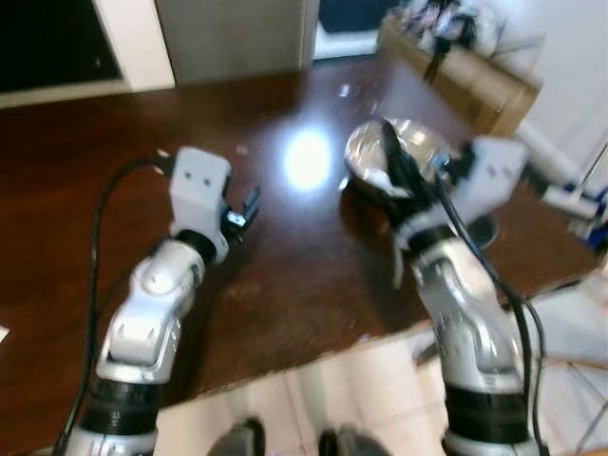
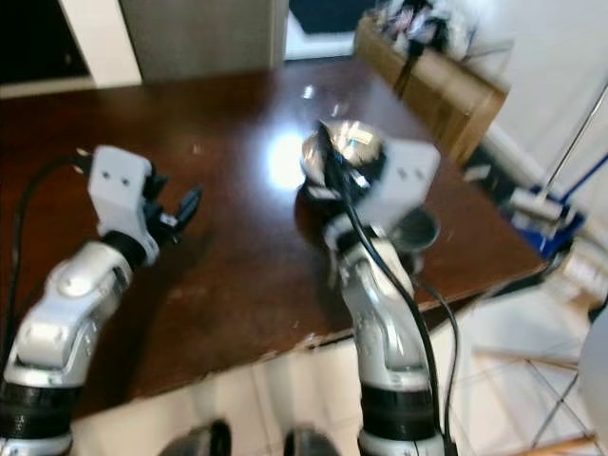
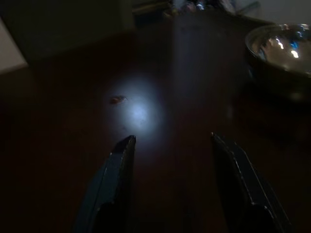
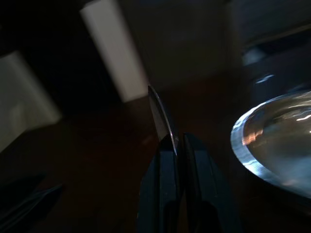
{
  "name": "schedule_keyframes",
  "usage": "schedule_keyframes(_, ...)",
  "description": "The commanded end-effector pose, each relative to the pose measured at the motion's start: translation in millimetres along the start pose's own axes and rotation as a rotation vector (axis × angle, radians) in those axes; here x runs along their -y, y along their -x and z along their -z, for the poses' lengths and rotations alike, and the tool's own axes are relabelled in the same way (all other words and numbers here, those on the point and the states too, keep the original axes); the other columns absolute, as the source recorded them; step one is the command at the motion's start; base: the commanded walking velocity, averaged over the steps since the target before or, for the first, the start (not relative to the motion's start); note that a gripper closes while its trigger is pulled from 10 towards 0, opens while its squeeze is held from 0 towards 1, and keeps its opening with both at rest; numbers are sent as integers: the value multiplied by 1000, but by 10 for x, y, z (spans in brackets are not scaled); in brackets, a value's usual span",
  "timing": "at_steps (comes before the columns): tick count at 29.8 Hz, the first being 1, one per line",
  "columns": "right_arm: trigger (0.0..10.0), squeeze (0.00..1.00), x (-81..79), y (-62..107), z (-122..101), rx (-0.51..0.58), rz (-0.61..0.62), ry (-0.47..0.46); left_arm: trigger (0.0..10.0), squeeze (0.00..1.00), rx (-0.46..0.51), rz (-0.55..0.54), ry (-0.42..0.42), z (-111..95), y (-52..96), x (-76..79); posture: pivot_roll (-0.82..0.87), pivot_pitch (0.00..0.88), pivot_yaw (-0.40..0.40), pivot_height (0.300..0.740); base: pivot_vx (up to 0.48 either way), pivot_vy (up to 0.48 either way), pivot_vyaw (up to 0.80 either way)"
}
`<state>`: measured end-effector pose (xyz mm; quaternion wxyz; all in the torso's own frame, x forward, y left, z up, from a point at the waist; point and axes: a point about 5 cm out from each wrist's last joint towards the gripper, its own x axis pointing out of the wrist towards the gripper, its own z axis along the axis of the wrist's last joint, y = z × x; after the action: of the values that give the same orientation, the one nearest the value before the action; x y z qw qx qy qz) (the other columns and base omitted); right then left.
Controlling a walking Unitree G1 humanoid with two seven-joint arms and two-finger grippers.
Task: Setting the table
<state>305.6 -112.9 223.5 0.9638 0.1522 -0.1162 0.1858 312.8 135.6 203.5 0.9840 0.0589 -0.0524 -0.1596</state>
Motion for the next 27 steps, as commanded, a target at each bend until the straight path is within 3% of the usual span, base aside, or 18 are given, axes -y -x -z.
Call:
schedule_keyframes(1,10000,0,14,59,16,-21,-21,-11,10000,0,-19,65,20,28,39,62,-115,108,60,740,0,0,0)
schedule_keyframes(3,10000,0,63,112,33,-56,-28,-12,10000,0,-31,151,44,20,79,92,-116,108,53,740,0,0,0)
schedule_keyframes(5,10000,0,63,112,33,-56,-28,-12,10000,0,-31,151,44,20,79,92,-116,108,53,740,0,0,0)
schedule_keyframes(7,10000,0,413,239,117,-165,18,-8,10000,0,30,287,147,-147,114,70,-120,108,51,740,0,0,0)
schedule_keyframes(11,10000,0,526,255,138,-192,30,-30,10000,0,58,312,184,-230,93,62,-118,109,51,740,0,0,0)
schedule_keyframes(12,10000,0,659,237,139,-201,48,-79,10000,0,77,347,202,-311,61,69,-114,116,55,740,0,0,0)
schedule_keyframes(16,10000,0,822,200,158,-219,68,-125,10000,0,92,363,195,-388,10,77,-104,132,63,740,0,0,0)
schedule_keyframes(20,10000,0,938,153,177,-240,17,-182,10000,0,100,413,203,-483,4,96,-88,149,77,740,0,0,0)
schedule_keyframes(22,10000,0,957,125,180,-243,-13,-218,10000,0,98,437,178,-504,10,111,-77,154,80,740,0,0,0)
schedule_keyframes(23,10000,0,988,90,187,-246,-27,-241,10000,0,77,444,96,-492,3,118,-68,160,82,740,0,0,0)
schedule_keyframes(24,10000,0,988,90,187,-246,-27,-241,10000,0,77,444,96,-492,3,118,-68,160,82,740,0,0,0)
schedule_keyframes(26,10000,0,1048,20,219,-255,-32,-286,10000,0,20,409,-69,-442,-46,82,-51,170,83,740,0,0,0)
schedule_keyframes(27,10000,0,1048,20,219,-255,-32,-286,10000,0,20,409,-69,-442,-46,82,-51,170,83,740,0,0,0)
